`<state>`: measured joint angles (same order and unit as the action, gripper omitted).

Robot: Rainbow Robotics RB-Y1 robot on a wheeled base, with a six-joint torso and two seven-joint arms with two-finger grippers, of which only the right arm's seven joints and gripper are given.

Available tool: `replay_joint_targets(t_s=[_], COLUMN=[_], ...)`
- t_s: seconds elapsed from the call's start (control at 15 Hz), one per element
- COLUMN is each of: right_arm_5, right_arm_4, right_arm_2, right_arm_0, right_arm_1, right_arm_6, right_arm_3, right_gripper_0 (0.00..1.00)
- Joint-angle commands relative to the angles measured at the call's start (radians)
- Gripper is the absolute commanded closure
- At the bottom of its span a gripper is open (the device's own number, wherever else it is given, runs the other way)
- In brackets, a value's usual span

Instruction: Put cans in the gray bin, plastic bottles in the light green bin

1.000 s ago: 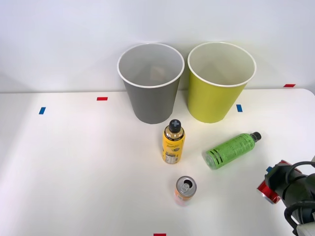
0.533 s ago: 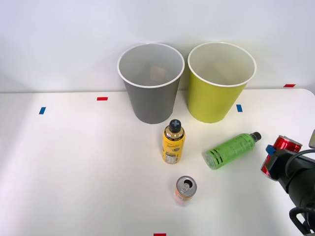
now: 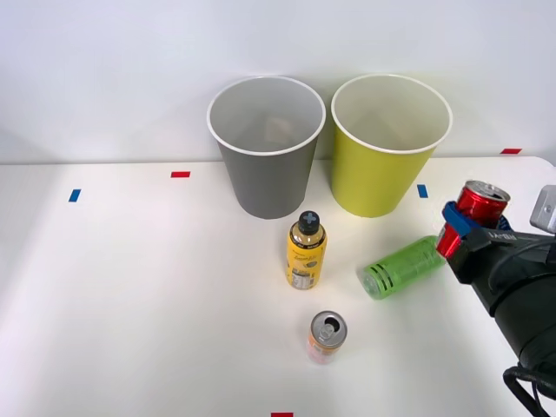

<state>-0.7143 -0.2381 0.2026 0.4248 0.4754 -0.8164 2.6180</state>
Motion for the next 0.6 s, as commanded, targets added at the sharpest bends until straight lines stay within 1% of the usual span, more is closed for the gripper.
replay_joint_targets(t_s=[0.07,0.27,0.4,0.53,0.6], right_arm_5=[0.176,0.227,0.227,0.227,0.227], right_arm_4=[-0.007,-0.006,-0.006,-0.004,-0.004], right_arm_2=[0.011,0.046,0.086,0.12,0.139], right_arm_0=[-0.001,-0.046,-0.152,-0.299,-0.4], right_arm_1=[0.054,0.074,0.083,0.075,0.063], right_arm_6=[-0.033,-0.043,-0.033,-0.038,-0.04], right_arm_3=[0.0,0.0,0.0,-0.084,-0.174], right_gripper_0=[1.0,1.0,1.0,1.0,1.0])
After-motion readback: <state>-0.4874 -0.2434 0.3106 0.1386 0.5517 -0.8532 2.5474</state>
